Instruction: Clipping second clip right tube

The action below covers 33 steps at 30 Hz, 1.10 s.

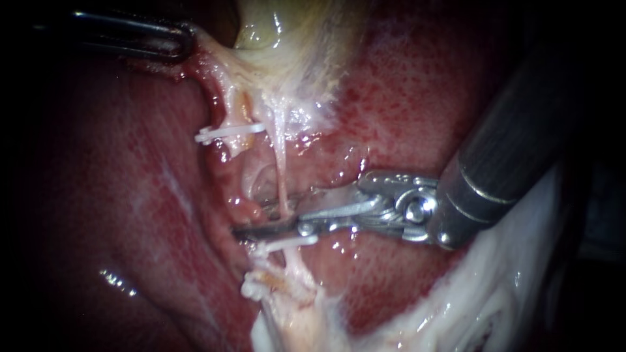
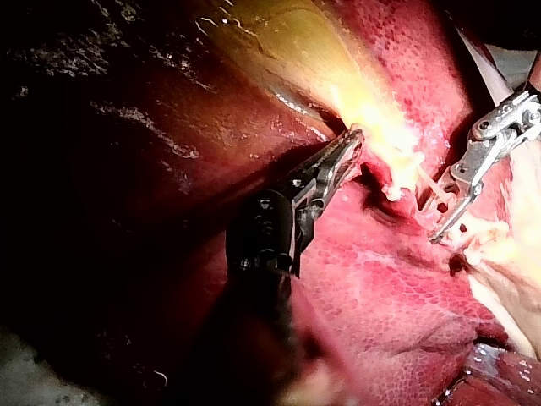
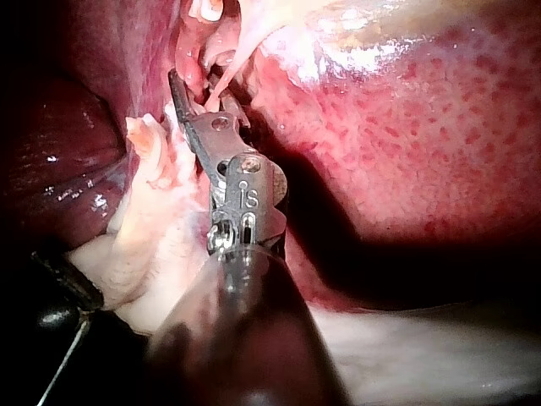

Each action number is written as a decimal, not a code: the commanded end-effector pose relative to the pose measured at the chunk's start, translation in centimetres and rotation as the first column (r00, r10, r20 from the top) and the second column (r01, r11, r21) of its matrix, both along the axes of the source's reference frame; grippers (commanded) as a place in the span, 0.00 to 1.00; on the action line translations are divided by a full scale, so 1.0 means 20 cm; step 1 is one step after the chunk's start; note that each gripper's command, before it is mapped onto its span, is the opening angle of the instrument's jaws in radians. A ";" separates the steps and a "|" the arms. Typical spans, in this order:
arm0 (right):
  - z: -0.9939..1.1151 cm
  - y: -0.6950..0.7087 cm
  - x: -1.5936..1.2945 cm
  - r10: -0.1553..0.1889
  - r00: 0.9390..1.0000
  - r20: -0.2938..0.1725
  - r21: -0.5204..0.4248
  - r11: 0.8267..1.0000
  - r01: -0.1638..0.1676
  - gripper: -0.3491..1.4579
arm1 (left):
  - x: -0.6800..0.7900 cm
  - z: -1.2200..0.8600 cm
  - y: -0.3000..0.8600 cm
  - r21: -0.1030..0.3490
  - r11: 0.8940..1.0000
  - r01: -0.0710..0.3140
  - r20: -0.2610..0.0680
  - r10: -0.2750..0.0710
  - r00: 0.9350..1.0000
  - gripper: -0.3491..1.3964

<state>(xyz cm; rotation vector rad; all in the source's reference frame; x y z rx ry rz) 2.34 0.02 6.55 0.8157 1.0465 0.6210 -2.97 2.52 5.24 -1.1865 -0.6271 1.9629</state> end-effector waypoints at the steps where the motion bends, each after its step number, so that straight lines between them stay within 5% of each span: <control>1: 0.000 0.000 0.000 0.000 1.000 0.000 0.000 1.000 0.000 0.26 | 0.000 0.000 0.000 0.000 1.000 0.000 0.000 0.000 1.000 0.00; 6: -0.001 0.002 -0.001 0.000 1.000 -0.013 -0.006 1.000 0.000 0.44 | 0.000 0.000 0.000 0.000 1.000 0.000 0.000 0.000 1.000 0.00; 10: -0.003 0.002 -0.003 0.017 0.999 -0.048 -0.007 1.000 -0.018 0.46 | 0.000 0.000 0.000 0.000 1.000 0.000 0.000 0.000 1.000 0.00; 17: -0.008 0.006 -0.010 -0.005 0.993 -0.119 0.007 1.000 0.006 0.47 | 0.000 0.000 0.000 0.000 1.000 0.000 0.000 0.000 1.000 0.00; 33: -0.012 0.008 -0.019 -0.077 0.951 -0.298 0.102 0.989 0.112 0.46 | 0.001 0.000 0.000 0.000 1.000 -0.001 0.000 0.001 1.000 0.00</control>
